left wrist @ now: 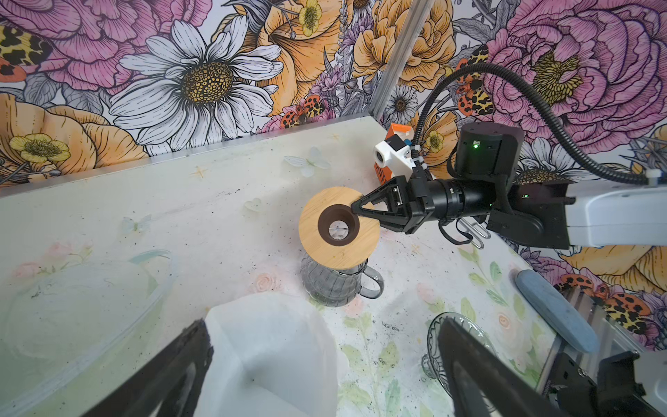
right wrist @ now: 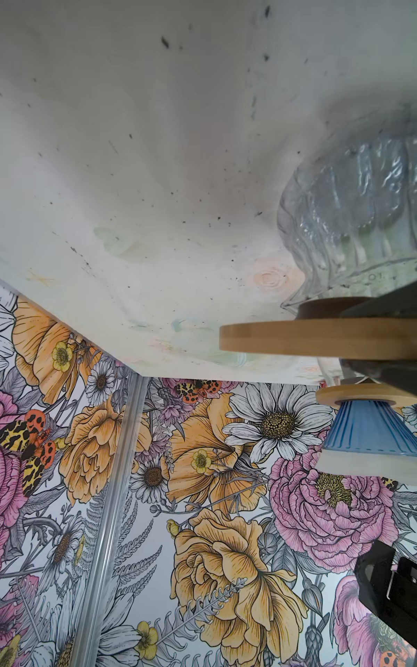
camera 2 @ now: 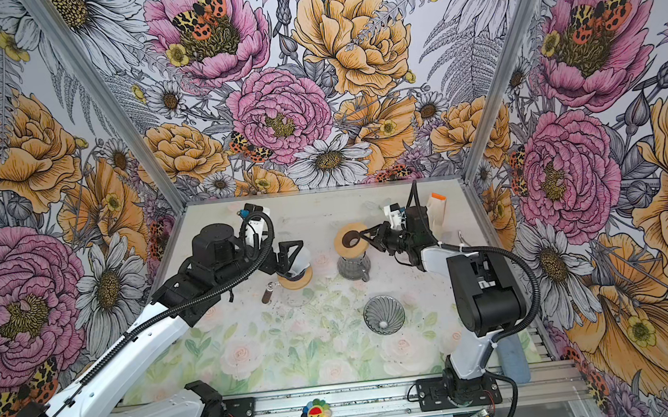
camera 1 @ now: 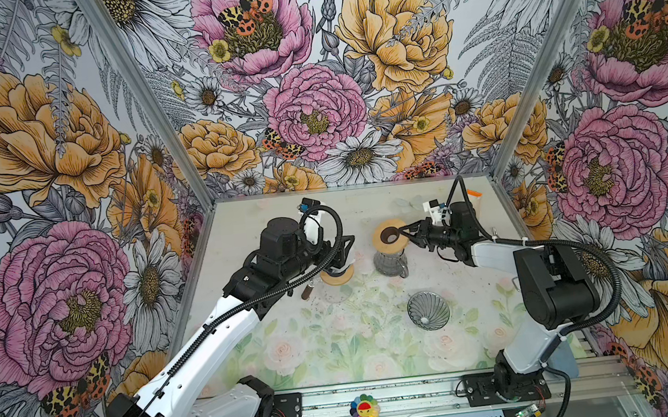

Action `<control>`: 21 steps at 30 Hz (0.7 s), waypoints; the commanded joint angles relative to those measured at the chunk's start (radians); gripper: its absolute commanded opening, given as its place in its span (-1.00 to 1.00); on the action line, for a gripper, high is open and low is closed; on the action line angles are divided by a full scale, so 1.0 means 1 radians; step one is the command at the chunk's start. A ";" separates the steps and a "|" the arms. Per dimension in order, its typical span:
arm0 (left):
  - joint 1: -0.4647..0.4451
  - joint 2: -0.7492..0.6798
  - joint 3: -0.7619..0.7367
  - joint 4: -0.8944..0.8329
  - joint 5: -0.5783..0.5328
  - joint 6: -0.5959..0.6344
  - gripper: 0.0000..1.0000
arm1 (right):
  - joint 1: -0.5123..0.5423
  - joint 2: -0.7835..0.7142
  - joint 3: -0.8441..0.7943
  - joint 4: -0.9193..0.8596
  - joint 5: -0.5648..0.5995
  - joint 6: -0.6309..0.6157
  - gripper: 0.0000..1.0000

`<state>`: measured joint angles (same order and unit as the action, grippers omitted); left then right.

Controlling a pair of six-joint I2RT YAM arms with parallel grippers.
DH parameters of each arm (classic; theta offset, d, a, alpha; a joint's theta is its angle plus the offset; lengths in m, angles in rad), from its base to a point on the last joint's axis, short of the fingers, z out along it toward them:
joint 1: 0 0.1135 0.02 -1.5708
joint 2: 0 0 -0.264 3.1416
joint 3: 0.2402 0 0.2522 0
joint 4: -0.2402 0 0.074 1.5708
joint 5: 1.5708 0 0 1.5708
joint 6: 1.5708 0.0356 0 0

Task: Place the coffee filter in the dripper
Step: 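Lower the wooden ring onto the pitcher mouth with the right gripper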

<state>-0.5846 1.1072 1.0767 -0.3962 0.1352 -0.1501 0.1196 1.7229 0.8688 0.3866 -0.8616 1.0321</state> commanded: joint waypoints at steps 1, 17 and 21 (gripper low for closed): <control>0.008 -0.007 -0.008 -0.013 0.000 -0.008 0.98 | 0.006 0.008 0.003 0.040 -0.007 0.002 -0.84; 0.006 -0.009 -0.007 -0.015 0.007 -0.007 0.98 | -0.008 -0.021 -0.030 0.005 0.028 -0.019 -0.52; 0.005 -0.009 -0.006 -0.015 0.007 -0.006 0.98 | -0.015 -0.034 -0.033 -0.020 0.043 -0.038 -0.51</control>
<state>-0.5846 1.1069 1.0767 -0.4034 0.1352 -0.1501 0.1120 1.7222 0.8406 0.3775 -0.8425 1.0256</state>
